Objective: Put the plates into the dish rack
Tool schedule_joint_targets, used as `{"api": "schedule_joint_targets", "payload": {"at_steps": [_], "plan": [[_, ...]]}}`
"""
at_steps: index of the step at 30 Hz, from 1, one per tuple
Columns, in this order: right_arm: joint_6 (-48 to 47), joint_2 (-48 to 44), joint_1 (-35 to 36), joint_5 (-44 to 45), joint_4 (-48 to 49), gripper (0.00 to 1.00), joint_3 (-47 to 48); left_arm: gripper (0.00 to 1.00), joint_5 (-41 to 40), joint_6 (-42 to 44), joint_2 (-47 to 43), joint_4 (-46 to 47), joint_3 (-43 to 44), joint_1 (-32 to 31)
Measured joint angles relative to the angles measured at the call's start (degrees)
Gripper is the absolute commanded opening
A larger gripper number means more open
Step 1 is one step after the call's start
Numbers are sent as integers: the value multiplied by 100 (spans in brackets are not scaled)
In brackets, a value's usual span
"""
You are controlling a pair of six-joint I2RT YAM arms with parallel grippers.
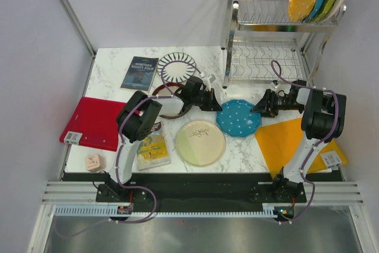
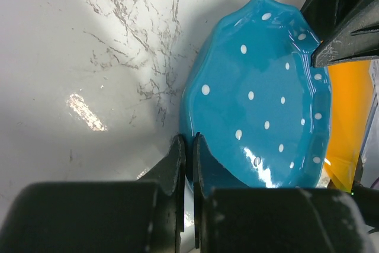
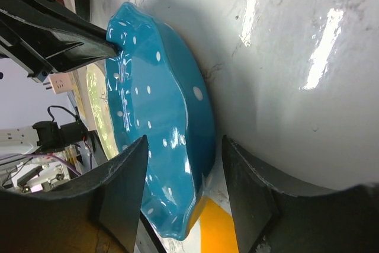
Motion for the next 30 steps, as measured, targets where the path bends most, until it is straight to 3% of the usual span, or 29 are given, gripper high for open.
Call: {"api": "schedule_joint_targets", "payload": {"at_steps": [4, 8, 15, 19, 21, 22, 23, 26, 30], "plan": [[44, 7, 13, 9, 20, 55, 2, 2, -17, -61, 2, 0, 0, 0], [17, 94, 13, 76, -33, 42, 55, 2, -42, -116, 70, -2, 92, -4], [-74, 313, 26, -37, -282, 41, 223, 2, -96, -140, 216, -15, 321, -4], [-184, 356, 72, 2, -400, 25, 278, 2, -105, -153, 256, 7, 365, -2], [-197, 372, 68, 9, -461, 3, 278, 2, -98, -155, 258, 15, 365, 2], [-238, 385, 59, 0, -483, 0, 278, 7, -103, -155, 264, 24, 365, 2], [-236, 385, 61, 46, -544, 0, 297, 27, -114, -164, 271, 57, 374, 4], [-317, 385, 74, 39, -573, 0, 339, 56, -232, -216, 280, 37, 396, -2], [-649, 328, 122, 92, -966, 0, 470, 61, -417, -221, 232, 94, 450, -4]]}}
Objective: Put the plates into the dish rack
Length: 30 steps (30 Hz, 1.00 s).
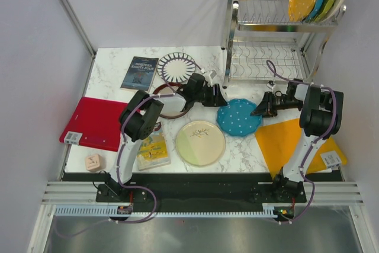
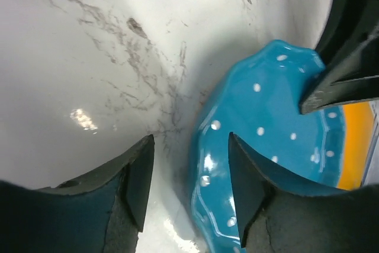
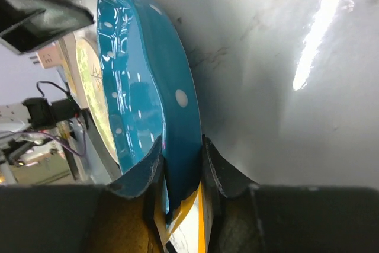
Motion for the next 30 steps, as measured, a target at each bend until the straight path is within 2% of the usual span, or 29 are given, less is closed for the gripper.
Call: {"api": "schedule_joint_targets", "payload": {"at_steps": [4, 9, 12, 14, 17, 20, 25, 27, 30], "plan": [[-616, -435, 35, 404, -787, 0, 295, 63, -33, 160, -310, -260, -223, 208], [-1331, -1482, 28, 809, -1926, 0, 949, 64, -2, 573, -1244, -693, -640, 957], [-1530, -2162, 28, 1025, -2496, 0, 1589, 67, -66, 920, -1840, -848, -706, 1423], [-1574, -2570, 28, 1161, -2726, 0, 1998, 72, -173, 1104, -2087, -909, -706, 1534], [-1447, -3246, 28, 1370, -2833, 0, 2468, 75, -221, 1263, -2223, -977, -706, 1508], [-817, -4227, 31, 1799, -2337, 0, 2546, 75, -306, 1285, -2225, -1091, -726, 1432], [254, -5849, 31, 2846, -800, 0, 2218, 75, -376, 1285, -2225, -1241, -739, 1386], [640, -6011, 28, 3230, -404, 0, 2485, 75, -404, 1287, -2240, -1255, -761, 1386], [1154, -5657, 31, 3657, 98, 0, 3169, 75, -470, 1300, -2317, -1268, -863, 1388]]}}
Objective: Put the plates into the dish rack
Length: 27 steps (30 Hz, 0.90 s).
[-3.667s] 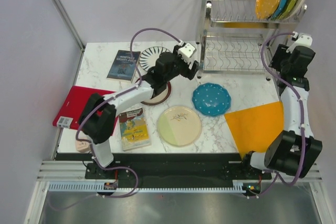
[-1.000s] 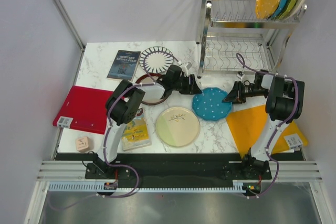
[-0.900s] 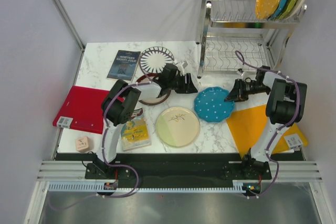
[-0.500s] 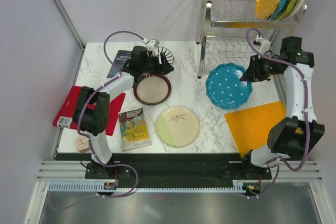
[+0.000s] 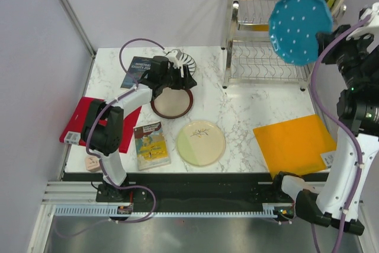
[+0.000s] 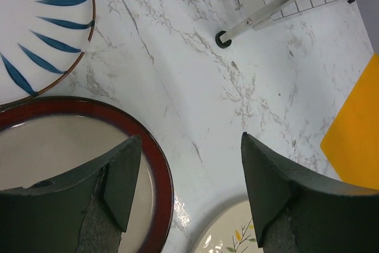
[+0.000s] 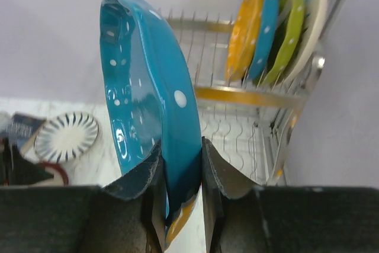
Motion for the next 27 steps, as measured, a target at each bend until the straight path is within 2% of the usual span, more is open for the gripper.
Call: {"api": "schedule_joint_targets", "payload": {"at_steps": [5, 13, 19, 27], "plan": [[763, 769, 0, 765, 807, 0, 564, 75, -87, 0, -179, 42, -313, 0], [1209, 2155, 24, 1971, 955, 0, 1401, 76, -831, 74, -227, 13, -699, -114], [955, 2555, 367, 2761, 1220, 0, 1495, 76, -992, 109, -254, 24, -719, -142], [15, 2844, 1294, 3523, 1899, 0, 1705, 76, -1073, 109, -254, -2, -728, -142]]}}
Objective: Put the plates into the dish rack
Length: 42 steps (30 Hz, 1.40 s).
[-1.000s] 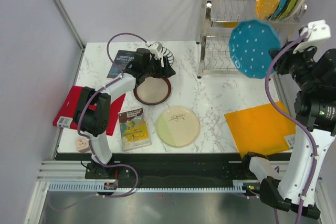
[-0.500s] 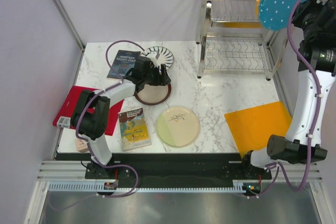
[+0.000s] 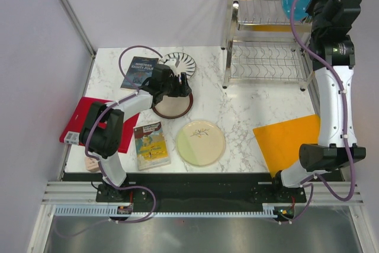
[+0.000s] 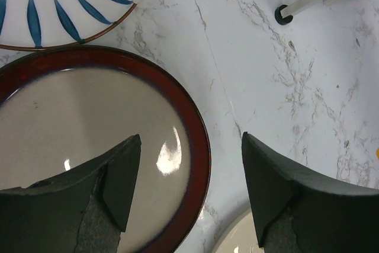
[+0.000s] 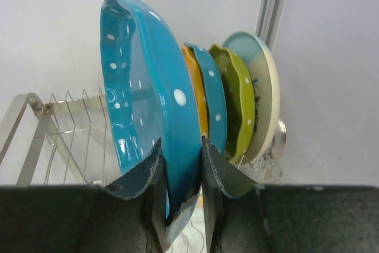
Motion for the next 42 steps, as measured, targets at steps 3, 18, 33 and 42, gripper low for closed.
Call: {"api": "schedule_joint_targets", "payload": {"at_steps": [3, 18, 33, 42], "plan": [[-382, 131, 262, 289, 365, 0, 83, 76, 0, 0, 0, -11, 0, 0], [-2157, 1056, 800, 1235, 1335, 0, 568, 76, -4, 0, 81, -31, 2, -4], [-2697, 1375, 767, 1274, 1156, 0, 756, 76, 0, -4, 463, -48, 256, -4], [-2699, 1550, 669, 1309, 1150, 0, 756, 76, 2, -2, 612, -50, 385, -4]]}}
